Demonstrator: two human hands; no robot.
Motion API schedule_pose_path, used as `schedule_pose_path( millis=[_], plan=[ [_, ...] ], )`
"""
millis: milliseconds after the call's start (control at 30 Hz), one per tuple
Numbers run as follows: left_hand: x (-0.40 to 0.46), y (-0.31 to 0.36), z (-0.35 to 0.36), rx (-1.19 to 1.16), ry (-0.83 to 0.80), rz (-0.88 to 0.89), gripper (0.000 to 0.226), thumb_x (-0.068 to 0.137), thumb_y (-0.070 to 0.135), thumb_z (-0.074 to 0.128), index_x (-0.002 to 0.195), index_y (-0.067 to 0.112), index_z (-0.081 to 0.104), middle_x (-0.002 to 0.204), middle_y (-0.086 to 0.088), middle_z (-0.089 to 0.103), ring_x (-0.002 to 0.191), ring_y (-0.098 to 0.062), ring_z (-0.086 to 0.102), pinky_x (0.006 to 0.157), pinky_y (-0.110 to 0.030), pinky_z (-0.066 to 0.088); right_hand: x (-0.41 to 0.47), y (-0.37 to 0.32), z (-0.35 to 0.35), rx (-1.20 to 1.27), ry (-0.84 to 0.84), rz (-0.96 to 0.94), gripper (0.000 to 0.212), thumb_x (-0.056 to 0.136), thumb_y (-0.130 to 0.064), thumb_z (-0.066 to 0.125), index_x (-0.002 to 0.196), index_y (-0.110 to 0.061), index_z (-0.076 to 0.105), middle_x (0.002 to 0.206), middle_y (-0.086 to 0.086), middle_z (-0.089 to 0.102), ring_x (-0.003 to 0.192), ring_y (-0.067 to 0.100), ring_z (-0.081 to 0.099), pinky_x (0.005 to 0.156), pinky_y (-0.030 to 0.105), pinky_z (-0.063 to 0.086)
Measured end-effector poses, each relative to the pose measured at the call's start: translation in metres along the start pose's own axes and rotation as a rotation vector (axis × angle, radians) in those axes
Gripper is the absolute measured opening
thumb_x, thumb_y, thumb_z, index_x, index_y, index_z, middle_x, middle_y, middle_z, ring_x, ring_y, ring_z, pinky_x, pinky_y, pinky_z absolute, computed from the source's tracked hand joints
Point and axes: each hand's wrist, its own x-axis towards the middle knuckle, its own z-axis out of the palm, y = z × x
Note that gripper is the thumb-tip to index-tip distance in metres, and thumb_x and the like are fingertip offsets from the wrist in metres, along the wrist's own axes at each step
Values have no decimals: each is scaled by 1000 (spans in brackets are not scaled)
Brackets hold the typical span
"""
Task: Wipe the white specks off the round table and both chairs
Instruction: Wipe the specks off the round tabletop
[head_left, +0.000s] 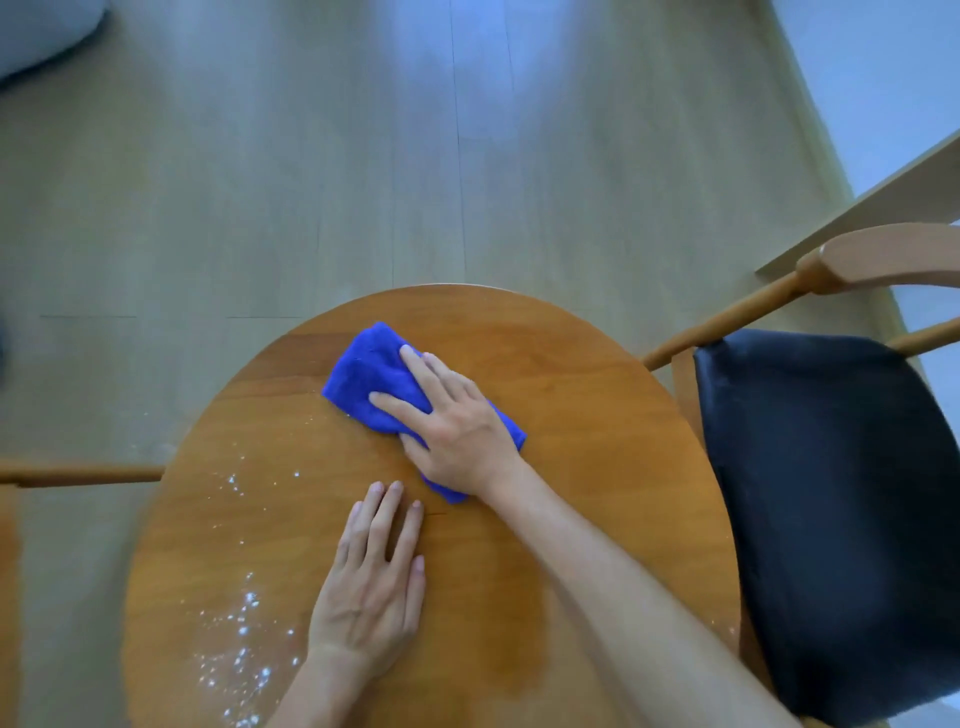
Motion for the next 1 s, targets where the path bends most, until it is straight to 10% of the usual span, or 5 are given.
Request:
schedule_pose_path(
  millis=[267,467,667,1000],
  plan=[
    [0,1,2,32,-44,-2,51,91,25,38,134,1,53,147,-22,38,140,-37,30,111,-50,28,-10,43,-27,-144,200,1040,49,86,-30,46,131,-15,60,145,31,40,126,50,46,89,55,50],
    [-1,-1,-1,-134,21,-2,46,92,22,37,130,1,52,142,-23,43,137,-37,34,109,-48,30,19,-73,0,98,-64,549,55,90,-43,36,141,-27,50,159,20,20,145,39,21,113,48,27],
    [29,-4,-32,-306,265,-145,20,85,24,47,100,11,51,119,-16,50,117,-40,48,102,-48,36,-39,4,-48,129,-54,625,56,93,-35,28,147,-26,41,160,10,21,148,26,17,118,46,20],
    [172,26,-2,-23,35,-274,75,81,51,39,149,21,32,158,-17,18,145,-40,13,115,-56,19,-98,44,-27,-209,-18,634,53,98,-36,31,146,-19,42,157,14,30,146,31,24,116,52,19]
  ],
)
